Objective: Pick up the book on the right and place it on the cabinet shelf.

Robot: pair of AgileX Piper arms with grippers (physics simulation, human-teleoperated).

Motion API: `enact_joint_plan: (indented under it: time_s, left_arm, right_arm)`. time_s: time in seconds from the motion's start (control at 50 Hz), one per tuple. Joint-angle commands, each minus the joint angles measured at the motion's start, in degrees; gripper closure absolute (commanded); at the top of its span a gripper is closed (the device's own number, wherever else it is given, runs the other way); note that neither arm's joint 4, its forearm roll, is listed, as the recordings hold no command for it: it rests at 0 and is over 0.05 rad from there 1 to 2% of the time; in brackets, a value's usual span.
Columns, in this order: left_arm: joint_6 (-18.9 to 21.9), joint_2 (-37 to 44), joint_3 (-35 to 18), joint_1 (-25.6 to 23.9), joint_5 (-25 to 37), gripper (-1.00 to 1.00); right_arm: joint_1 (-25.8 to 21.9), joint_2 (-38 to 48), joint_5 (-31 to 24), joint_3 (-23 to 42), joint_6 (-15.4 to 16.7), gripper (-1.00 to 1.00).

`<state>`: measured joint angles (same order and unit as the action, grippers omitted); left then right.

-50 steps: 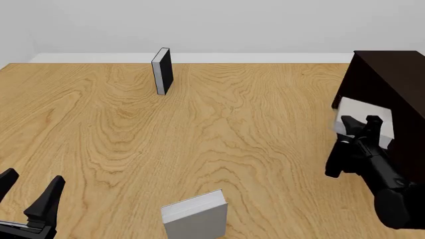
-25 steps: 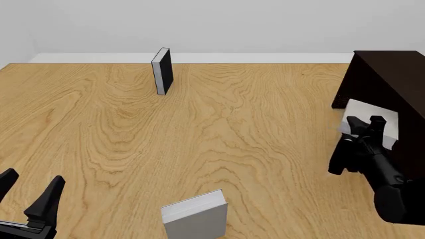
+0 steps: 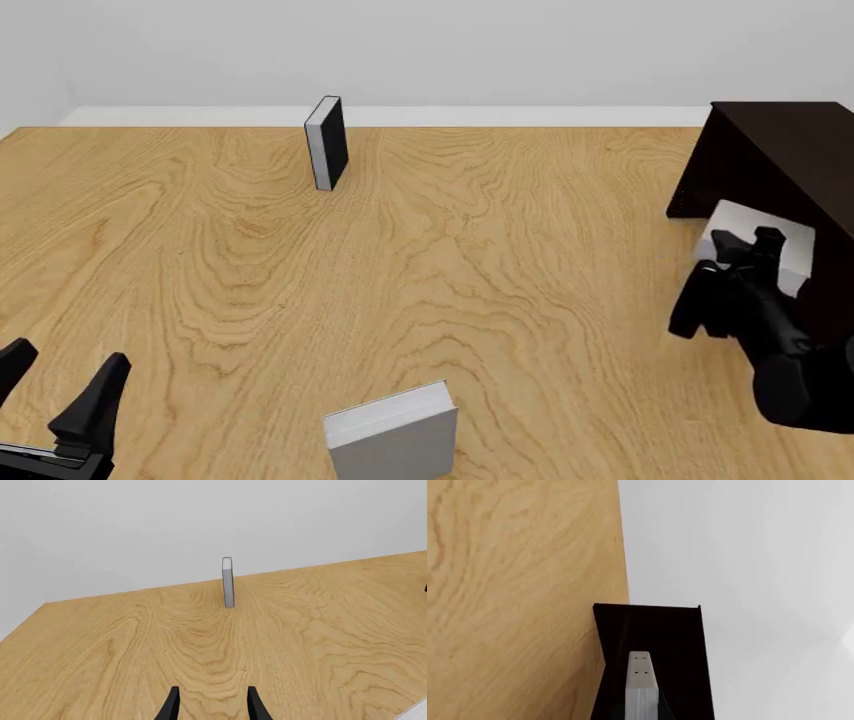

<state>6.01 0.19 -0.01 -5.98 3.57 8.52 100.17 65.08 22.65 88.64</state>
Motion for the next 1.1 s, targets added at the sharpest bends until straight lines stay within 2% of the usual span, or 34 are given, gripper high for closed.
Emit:
enact_joint_plan:
  time_s: [0.02, 0.62, 1.1]
  left_arm:
    - [0.0, 0.0, 0.0, 0.15, 0.15, -1.0]
    - [0.21, -0.06, 0.0, 0.2, 0.52, -1.0]
    - [0.43, -0.04, 0.0, 0.35, 0.75, -1.0]
  right_arm:
    - [1.47, 1.3, -0.15, 2.88, -0.8, 1.0]
    - [4.84, 5.09, -1.24, 5.85, -1.78, 1.0]
    - [5.57, 6.79, -2.18, 7.39, -2.57, 1.0]
